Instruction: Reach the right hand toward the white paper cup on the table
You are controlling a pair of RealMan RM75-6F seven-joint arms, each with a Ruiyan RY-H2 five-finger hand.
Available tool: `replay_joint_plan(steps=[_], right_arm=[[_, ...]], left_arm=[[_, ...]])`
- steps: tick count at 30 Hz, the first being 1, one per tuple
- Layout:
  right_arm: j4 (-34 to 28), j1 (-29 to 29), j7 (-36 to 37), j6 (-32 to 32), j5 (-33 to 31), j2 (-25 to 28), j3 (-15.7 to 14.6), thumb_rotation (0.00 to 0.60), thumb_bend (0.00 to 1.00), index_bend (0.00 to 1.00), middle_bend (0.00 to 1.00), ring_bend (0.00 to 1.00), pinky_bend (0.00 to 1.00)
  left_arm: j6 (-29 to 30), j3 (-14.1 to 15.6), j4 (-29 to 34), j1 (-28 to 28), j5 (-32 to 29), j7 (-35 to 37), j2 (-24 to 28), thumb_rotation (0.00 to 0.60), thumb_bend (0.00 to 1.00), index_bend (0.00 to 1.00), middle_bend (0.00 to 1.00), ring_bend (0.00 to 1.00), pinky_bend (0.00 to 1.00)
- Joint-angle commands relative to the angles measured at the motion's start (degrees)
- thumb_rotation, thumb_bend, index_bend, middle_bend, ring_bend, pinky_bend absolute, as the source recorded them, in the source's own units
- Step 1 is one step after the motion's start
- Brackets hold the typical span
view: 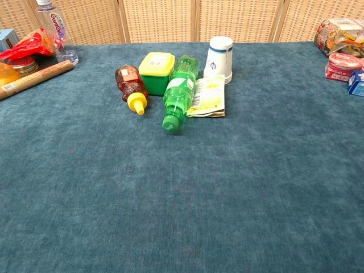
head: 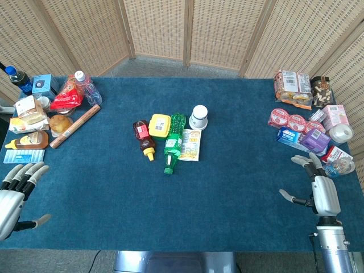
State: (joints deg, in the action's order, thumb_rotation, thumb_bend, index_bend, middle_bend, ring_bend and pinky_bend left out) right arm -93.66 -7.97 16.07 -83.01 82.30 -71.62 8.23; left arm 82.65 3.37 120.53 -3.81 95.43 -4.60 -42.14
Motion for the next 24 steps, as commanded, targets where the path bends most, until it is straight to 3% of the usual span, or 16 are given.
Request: replay_joint_plan(steps=[1, 8, 14, 20, 24], right_arm=[[0.2, -0.1, 0.1, 0.2, -0.2, -0.1, 0.0, 0.6, 0.0, 0.22, 0.22, 0.01, 0.17], [1.4, -0.7, 0.4, 1.4, -0.4, -0.9, 0.1, 0.6, 0.0, 0.21, 0.22, 0.01, 0.17], [2.8, -4.3, 0.3, 6.6, -2.6, -3.1, 1.7, 0.6, 0.0, 0.19, 0.2, 0.0, 0.17], [4.0, -10.9, -1.7, 14.7, -6.6, -6.2, 5.2, 0.6, 0.0, 0.1, 0.11, 0.0, 0.15], [8.1, -15.8, -3.1, 19.2, -9.8, -9.9, 8.1, 0.6, 0.0, 0.05, 0.07, 0.0, 0.13]], left_arm=[[0.0, 0.0, 0.0, 0.0, 0.0, 0.0, 0.0, 0.6, 0.0, 0.0, 0.0, 0.0, 0.0], [0.3, 0.0, 0.2, 0.1, 0.3, -0.2, 0.0, 0.6, 0.0, 0.0, 0.0, 0.0, 0.0], [0.6, -0.3, 0.0, 0.3, -0.6, 0.0, 0.2, 0.6, 0.0, 0.0, 0.0, 0.0, 0.0], [0.3, -0.6, -0.2, 0.1, -1.5, -0.4, 0.0, 0.6, 0.0, 0.0, 0.0, 0.0, 0.0], [-0.3, -0.8, -0.6, -0.2, -2.4, -0.5, -0.3, 0.6, 0.0, 0.0, 0.0, 0.0, 0.0]])
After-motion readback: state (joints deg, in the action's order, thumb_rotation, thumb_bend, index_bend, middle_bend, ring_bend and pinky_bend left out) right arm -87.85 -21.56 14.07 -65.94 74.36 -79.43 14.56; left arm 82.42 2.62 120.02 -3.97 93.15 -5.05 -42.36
